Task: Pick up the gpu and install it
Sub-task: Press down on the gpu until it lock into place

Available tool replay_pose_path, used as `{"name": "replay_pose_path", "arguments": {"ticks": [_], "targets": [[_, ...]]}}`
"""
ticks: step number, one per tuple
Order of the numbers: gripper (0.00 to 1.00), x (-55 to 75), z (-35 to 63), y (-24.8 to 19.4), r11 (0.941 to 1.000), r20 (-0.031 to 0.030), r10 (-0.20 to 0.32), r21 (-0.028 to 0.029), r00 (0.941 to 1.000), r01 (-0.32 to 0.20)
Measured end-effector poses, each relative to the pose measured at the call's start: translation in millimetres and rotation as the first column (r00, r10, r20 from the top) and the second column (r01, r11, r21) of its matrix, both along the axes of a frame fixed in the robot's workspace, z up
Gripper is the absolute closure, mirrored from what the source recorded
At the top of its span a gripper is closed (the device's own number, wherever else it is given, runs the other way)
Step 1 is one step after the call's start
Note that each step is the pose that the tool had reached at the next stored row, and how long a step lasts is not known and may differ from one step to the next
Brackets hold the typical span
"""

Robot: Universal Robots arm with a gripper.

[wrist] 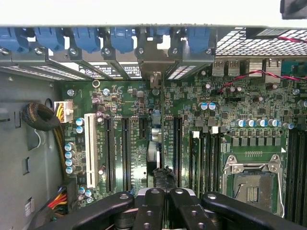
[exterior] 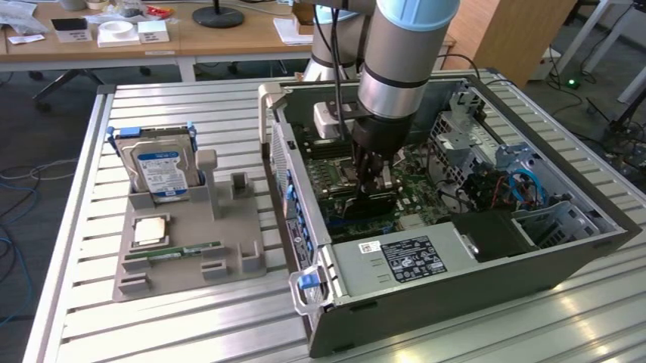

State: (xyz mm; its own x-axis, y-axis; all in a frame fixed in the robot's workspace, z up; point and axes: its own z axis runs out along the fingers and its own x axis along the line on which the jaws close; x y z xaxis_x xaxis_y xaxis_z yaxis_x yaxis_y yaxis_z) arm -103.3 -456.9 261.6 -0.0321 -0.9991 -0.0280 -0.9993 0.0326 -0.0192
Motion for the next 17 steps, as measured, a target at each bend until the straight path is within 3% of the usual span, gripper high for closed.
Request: {"name": "replay_pose_path", "arguments": {"ticks": [10, 17], "targets": [[0.89, -0.3, 1.0, 0.1, 1.0000, 0.0002, 0.000, 0.0007, 1.0000, 0.000], [0.89, -0.2, 12.1, 0.0, 1.0000, 0.0003, 0.000, 0.0000, 1.0000, 0.000]]}}
